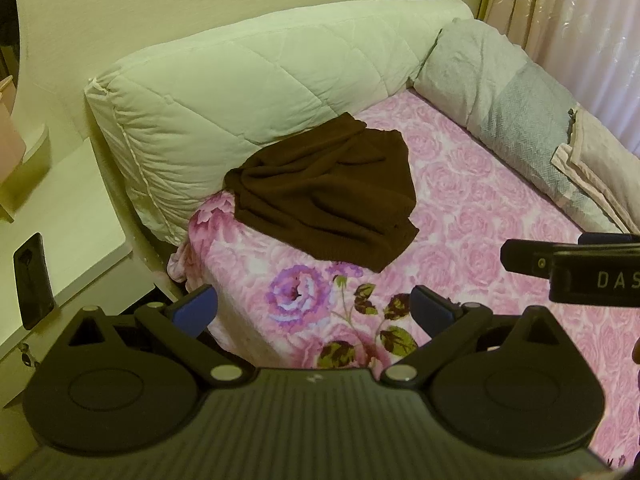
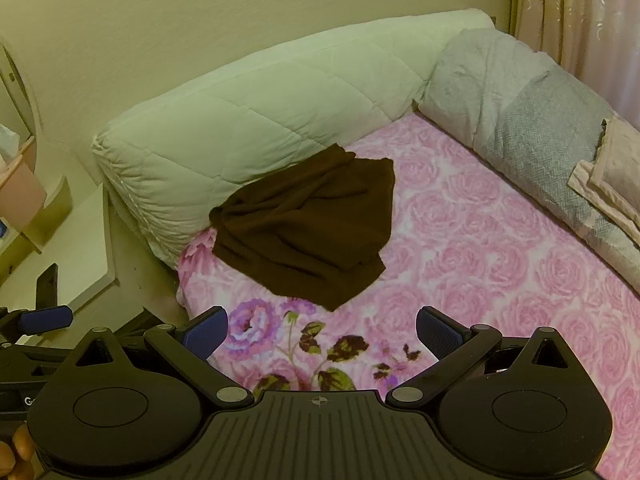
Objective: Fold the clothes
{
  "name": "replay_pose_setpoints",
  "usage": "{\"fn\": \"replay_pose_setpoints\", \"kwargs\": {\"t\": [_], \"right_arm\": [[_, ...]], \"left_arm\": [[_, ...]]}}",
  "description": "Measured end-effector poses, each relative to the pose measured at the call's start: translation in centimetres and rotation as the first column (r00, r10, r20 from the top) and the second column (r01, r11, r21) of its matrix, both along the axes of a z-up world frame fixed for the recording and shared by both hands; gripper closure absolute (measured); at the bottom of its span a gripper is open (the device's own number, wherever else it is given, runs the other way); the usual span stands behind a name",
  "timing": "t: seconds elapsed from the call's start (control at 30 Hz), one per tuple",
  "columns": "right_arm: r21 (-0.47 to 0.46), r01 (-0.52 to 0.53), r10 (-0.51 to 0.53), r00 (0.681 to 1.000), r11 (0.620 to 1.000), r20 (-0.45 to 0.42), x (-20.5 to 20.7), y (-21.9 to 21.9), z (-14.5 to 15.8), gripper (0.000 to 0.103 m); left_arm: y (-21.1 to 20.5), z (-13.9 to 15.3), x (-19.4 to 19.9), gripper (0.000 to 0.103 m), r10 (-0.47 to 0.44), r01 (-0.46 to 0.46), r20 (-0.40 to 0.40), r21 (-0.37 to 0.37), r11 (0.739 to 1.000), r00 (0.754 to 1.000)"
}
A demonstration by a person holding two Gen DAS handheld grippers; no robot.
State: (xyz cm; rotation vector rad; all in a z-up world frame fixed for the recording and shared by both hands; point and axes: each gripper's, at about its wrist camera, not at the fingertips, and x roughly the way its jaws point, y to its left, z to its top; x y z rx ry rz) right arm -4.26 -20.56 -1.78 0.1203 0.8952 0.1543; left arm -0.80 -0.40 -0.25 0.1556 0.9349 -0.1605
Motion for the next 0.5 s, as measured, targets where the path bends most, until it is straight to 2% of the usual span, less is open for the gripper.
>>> {"fn": "replay_pose_setpoints", "kwargs": {"t": [0.5], "right_arm": [[-0.006, -0.011, 0.011, 1.0, 1.0, -0.01, 0.35, -0.49, -0.15, 0.0]], "left_arm": [[-0.84, -0.36, -0.48, 0.002, -0.014, 0.014, -0.005, -0.004, 1.0, 1.0]]}}
